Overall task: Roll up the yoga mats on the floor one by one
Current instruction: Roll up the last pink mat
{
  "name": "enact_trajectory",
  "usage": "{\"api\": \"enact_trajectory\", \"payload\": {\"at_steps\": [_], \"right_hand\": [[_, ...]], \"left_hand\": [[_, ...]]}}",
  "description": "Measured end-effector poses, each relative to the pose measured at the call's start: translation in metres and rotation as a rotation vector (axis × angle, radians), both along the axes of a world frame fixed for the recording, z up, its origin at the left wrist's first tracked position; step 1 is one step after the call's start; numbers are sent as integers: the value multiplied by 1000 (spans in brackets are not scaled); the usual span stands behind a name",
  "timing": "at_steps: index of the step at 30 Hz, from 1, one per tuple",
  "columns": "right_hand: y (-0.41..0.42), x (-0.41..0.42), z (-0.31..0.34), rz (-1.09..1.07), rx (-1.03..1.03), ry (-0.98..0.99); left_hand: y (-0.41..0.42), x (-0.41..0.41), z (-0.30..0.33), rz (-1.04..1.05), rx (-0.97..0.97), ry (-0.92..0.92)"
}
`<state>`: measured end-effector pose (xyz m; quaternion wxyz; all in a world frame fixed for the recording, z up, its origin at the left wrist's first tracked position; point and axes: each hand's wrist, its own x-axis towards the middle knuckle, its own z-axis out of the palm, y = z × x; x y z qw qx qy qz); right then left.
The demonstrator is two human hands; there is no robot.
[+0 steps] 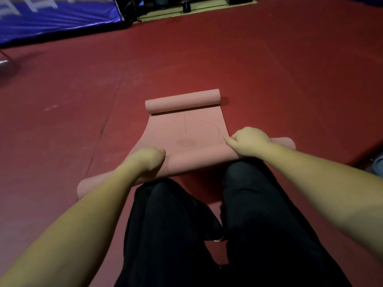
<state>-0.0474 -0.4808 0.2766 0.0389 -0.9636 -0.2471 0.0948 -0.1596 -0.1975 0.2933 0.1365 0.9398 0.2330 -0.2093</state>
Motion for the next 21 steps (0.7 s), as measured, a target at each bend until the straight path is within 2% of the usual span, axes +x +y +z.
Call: {"api": "enact_trajectory", "payload": {"at_steps": [5,8,11,13,15,17,19,21], "right_hand": [[4,9,20,19,-120,225],[8,4,20,4,-186,378],[12,4,20,25,-200,458],[17,5,21,20,-235,481],[21,7,22,18,-267,497],[25,10,22,27,-286,506],[26,13,20,29,-303,519],[28,15,19,16,-301,530]], "left_hand": [[-4,-6,11,56,-126,33],[-2,-17,-3,-17,-42,89],[1,-26,-14,28,-27,42],[-1,-30,-19,16,99,-109],[-9,-37,-15,133,87,-315],[-21,-47,-16,97,149,-458],[-30,-63,-27,9,237,-566],[-34,-77,-34,-80,264,-535]]}}
